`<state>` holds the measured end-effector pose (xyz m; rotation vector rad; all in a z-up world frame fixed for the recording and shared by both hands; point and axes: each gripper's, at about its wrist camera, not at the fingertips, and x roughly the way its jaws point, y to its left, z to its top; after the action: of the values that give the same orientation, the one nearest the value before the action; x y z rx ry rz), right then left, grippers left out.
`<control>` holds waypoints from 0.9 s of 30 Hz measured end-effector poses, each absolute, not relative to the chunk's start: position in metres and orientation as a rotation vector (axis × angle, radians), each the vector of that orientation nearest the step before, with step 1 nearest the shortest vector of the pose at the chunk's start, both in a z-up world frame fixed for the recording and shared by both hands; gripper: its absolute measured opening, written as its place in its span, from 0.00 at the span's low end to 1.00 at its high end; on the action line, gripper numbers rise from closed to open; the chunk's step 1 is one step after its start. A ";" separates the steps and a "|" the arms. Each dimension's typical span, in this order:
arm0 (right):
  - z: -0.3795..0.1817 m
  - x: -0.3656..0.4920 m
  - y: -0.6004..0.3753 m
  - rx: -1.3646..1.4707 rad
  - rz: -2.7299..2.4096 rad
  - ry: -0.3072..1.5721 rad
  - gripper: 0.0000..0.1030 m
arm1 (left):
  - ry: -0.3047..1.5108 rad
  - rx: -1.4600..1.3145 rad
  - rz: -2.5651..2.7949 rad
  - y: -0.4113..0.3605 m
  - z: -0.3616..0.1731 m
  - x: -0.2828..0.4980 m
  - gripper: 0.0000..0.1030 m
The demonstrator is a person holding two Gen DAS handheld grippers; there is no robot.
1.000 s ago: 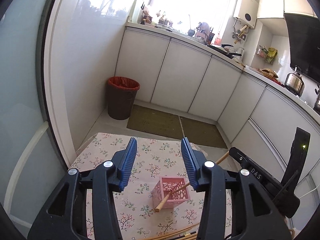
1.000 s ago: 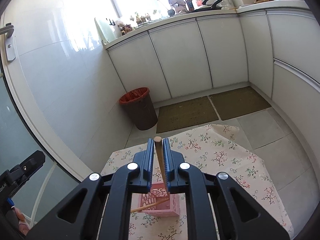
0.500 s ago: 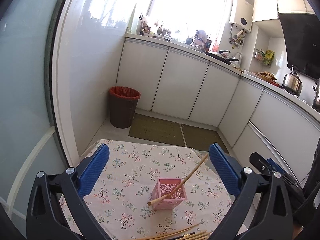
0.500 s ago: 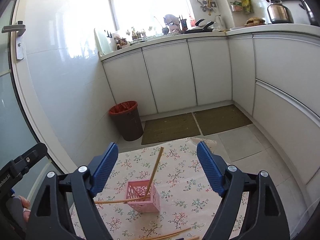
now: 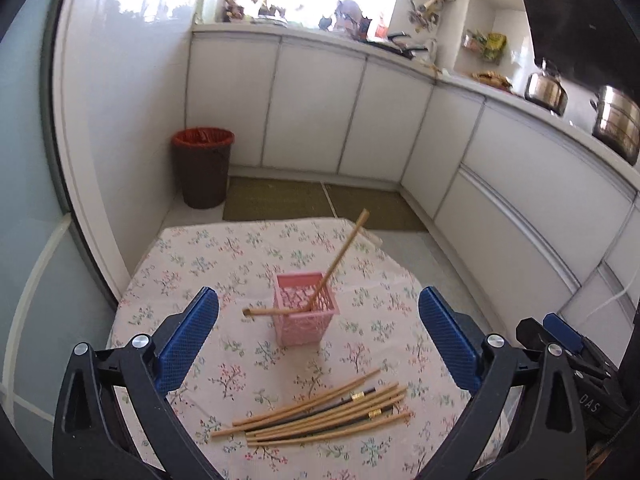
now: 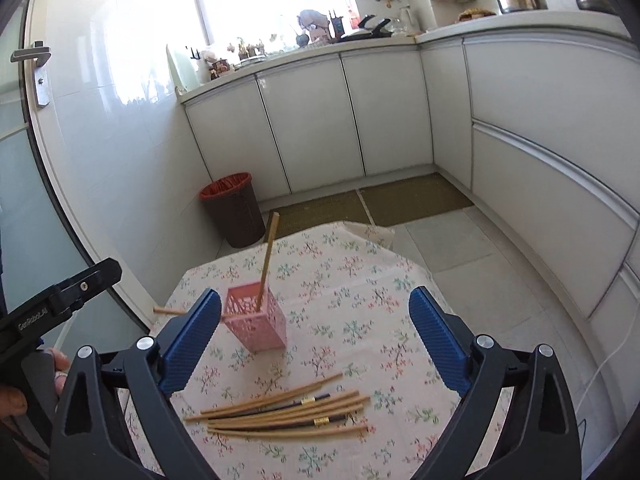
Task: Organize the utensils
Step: 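Move the left tool back down to the chopstick pile and close on one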
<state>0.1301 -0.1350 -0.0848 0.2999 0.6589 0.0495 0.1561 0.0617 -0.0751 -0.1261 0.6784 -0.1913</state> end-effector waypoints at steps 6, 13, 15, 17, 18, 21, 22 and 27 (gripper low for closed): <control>-0.141 0.081 -0.168 0.393 -0.005 0.816 0.90 | 0.902 0.026 -0.313 0.017 -0.125 0.166 0.93; -0.181 0.064 -0.175 0.394 -0.004 0.922 0.90 | 1.067 0.138 -0.370 -0.026 -0.174 0.185 0.93; -0.187 0.065 -0.176 0.383 0.001 0.937 0.90 | 1.106 0.165 -0.379 -0.037 -0.185 0.192 0.93; -0.195 0.065 -0.177 0.373 0.005 0.959 0.90 | 1.143 0.188 -0.396 -0.046 -0.194 0.200 0.93; -0.198 0.065 -0.177 0.374 0.008 0.972 0.90 | 1.169 0.200 -0.406 -0.051 -0.201 0.205 0.93; -0.207 0.068 -0.178 0.379 0.020 1.009 0.90 | 1.251 0.233 -0.432 -0.065 -0.222 0.220 0.93; -0.209 0.070 -0.178 0.373 0.024 1.016 0.90 | 1.279 0.240 -0.436 -0.070 -0.229 0.226 0.93; -0.219 0.072 -0.179 0.351 0.019 1.036 0.90 | 1.363 0.257 -0.423 -0.084 -0.257 0.255 0.93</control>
<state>0.0724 -0.1789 -0.2195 0.3507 1.0359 0.0192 0.2552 -0.0838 -0.2566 0.2567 1.3631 -0.4234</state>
